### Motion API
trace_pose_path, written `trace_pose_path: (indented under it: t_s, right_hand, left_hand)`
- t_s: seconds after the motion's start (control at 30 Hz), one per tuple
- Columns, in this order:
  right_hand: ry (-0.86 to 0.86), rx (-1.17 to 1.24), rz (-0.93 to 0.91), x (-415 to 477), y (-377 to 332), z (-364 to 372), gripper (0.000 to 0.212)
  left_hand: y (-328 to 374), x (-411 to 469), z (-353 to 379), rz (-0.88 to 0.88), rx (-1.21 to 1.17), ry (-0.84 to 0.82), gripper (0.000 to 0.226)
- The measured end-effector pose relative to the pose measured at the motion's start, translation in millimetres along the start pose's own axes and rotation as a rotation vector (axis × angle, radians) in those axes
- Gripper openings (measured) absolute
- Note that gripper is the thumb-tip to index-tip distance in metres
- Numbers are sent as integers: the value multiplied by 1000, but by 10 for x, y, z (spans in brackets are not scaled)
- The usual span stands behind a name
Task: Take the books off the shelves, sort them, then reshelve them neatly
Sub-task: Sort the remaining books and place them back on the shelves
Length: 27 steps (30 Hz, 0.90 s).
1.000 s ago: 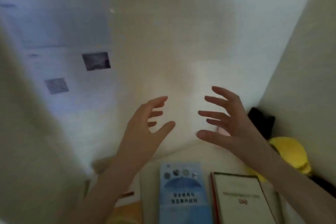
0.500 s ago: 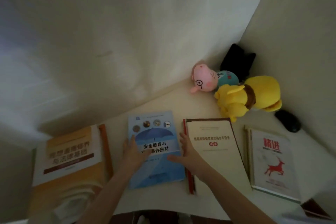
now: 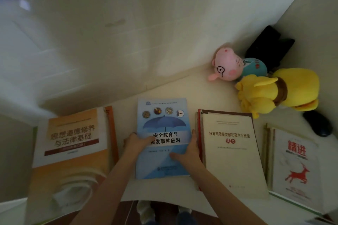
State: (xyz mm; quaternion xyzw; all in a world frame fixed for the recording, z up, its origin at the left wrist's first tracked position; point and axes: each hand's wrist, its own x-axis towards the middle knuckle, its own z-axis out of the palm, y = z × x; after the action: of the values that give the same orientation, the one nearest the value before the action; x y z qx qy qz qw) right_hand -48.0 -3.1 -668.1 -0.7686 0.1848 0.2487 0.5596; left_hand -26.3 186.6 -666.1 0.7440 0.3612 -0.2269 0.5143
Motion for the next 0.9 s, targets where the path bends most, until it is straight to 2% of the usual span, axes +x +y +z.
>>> trace_pose_path:
  t_s: [0.13,0.27,0.37,0.47,0.53,0.6,0.67,0.8,0.9]
  right_hand:
    - [68,1,8,78,14,-19,127]
    - [33,43,-2,147,78,-17,143]
    - [6,184,16,154,2,-104,125]
    - [18,239,-43,223,-200,-293,129]
    - [-98,276,-92,249,-397,-444,119]
    - [-239,309,-156,195,-584,-570,95]
    - [-205,291,-226,108,-670,-633,82]
    - [-4,238,-294,-31,-609,-583,81]
    - [91,103,-324,-71,-497,-496,63]
  left_hand:
    - [43,-16,62,15,-60,55,65]
    - [113,-233,160,173,-227,99,53]
    - [121,-448,120,262,-343,78,43]
    - [105,-659,23,335,-444,16,43]
    - [107,-796,-48,389,-473,-29,48]
    - [131,-885,-109,456,-456,-42,51]
    - [170,-910,-185,521,-405,-31,52]
    - [241,-862,-281,621,-274,-19,52]
    - [188,-830,-290,642,-198,-36,50]
